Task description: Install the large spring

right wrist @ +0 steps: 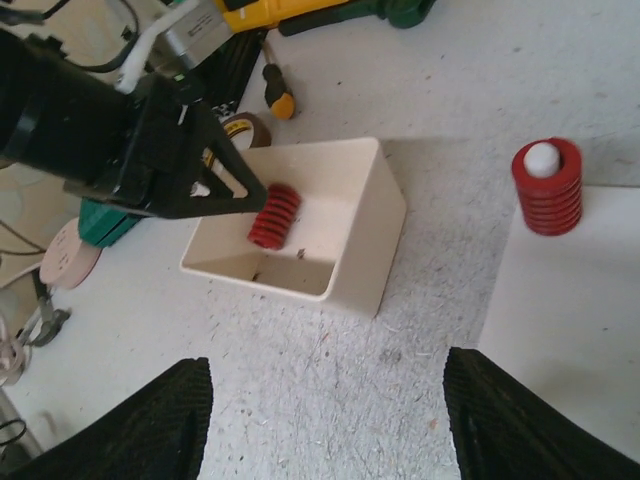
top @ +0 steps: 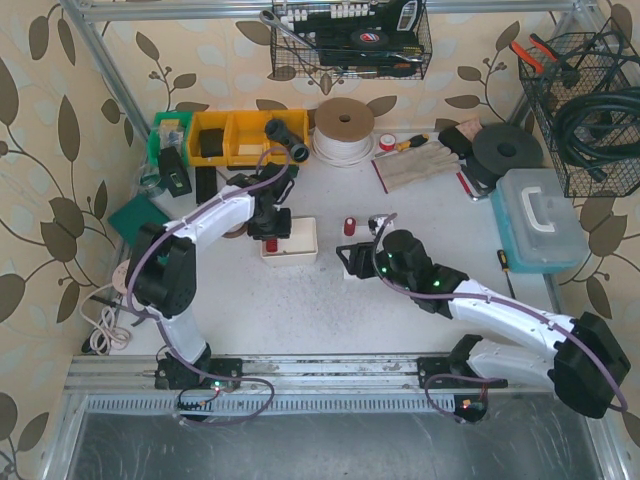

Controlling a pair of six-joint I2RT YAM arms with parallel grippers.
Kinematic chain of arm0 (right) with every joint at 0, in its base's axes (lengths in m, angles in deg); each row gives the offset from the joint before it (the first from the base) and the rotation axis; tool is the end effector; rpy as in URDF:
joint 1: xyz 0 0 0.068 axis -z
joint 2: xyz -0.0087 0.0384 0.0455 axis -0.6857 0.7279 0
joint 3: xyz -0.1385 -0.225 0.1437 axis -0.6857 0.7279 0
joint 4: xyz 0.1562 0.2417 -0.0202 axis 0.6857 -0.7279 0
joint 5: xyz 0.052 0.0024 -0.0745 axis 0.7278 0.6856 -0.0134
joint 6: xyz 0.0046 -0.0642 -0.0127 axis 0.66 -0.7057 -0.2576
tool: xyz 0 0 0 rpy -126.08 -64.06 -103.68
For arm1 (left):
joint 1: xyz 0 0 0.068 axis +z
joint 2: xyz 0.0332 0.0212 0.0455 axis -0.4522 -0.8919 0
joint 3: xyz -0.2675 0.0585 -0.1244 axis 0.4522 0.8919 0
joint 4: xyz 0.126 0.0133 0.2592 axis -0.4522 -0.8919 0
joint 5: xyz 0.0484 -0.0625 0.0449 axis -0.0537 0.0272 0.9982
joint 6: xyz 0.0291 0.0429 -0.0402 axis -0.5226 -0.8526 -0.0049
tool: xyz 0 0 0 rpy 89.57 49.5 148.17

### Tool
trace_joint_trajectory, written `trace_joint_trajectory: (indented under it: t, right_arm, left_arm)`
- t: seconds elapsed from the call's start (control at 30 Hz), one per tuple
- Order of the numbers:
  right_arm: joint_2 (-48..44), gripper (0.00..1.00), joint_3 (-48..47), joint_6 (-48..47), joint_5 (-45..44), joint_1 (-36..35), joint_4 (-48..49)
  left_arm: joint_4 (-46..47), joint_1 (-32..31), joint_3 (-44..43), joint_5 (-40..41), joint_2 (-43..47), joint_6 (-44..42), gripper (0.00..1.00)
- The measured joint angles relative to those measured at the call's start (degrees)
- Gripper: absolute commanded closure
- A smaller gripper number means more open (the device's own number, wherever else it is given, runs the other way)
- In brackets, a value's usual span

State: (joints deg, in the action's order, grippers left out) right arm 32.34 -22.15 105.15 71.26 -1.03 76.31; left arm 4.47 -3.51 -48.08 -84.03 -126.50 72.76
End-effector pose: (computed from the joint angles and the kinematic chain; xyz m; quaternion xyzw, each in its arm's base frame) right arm 0.1933 0.1839 0.2497 -0.0328 0.8408 0.3319 0.4264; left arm 0.3413 -0.1986 0.2300 0.0116 0.9854 -0.0736 0.1529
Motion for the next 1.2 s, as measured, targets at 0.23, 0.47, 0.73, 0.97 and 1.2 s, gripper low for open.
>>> trace_joint_trajectory:
  t: [0.23,0.47,0.73,0.97,1.2]
  right_arm:
    - [-0.39,0.36,3.17,-0.98,4.39,0.09,7.39]
    - [-0.39,0.36,3.74,-1.22,6.12,0.61,11.17]
    - [-0.39,0.36,5.35,-0.83,7.15,1.99,13.33]
    - [-0.04,0.36,5.42,-0.76,7.72,2.12,13.92]
    - [-0.04,0.36,5.42,-0.74,7.72,2.12,14.05]
  left_arm:
    - [2.12,-0.02,1.60,1.70,-3.13,1.03,0.53]
    - [2.93,-1.66,1.57,4.98,-5.77,1.11,0.51]
    - [4.15,-1.99,1.55,7.28,-6.99,1.42,0.51]
    - [4.66,-2.73,0.66,7.82,-8.02,1.68,0.52]
    - [5.35,-3.17,-1.07,8.41,-9.73,2.12,0.53]
